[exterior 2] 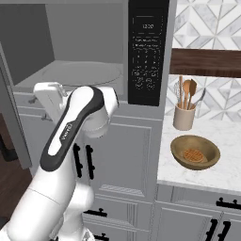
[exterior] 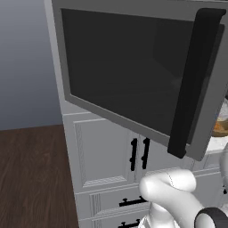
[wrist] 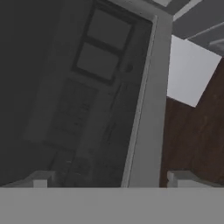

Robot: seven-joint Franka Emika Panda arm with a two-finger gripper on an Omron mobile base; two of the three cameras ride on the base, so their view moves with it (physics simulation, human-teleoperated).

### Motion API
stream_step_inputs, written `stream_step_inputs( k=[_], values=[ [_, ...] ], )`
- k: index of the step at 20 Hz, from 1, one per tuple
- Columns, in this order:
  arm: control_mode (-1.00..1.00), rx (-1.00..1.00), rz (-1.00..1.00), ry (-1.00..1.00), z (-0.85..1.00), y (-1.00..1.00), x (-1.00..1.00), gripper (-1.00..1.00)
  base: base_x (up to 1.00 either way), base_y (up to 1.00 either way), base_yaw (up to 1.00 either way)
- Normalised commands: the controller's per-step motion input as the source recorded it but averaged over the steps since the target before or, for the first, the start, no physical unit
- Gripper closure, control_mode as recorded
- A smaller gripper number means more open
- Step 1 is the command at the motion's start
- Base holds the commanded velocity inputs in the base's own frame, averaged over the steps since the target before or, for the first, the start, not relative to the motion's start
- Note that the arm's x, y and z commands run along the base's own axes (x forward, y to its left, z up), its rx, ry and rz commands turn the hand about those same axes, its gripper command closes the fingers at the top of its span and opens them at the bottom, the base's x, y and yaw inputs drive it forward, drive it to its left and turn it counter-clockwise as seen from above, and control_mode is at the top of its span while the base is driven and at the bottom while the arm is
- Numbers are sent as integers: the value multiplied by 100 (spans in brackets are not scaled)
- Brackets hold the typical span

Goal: Open the microwave, place the bowl with waffle inside the microwave, then close the microwave door and turn it on.

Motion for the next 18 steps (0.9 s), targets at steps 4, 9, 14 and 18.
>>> stream_step_inputs(
  k=[4, 9, 14, 18],
  values=[
    [-100, 0, 26, 5, 0, 100, -38, -100, 0, 0, 0],
    [-100, 2, 18, 4, 0, 98, -36, -100, 0, 0, 0],
    [-100, 12, 4, 0, 0, 70, -36, -100, 0, 0, 0],
    [-100, 2, -5, -4, 0, 28, -8, -100, 0, 0, 0]
  ],
)
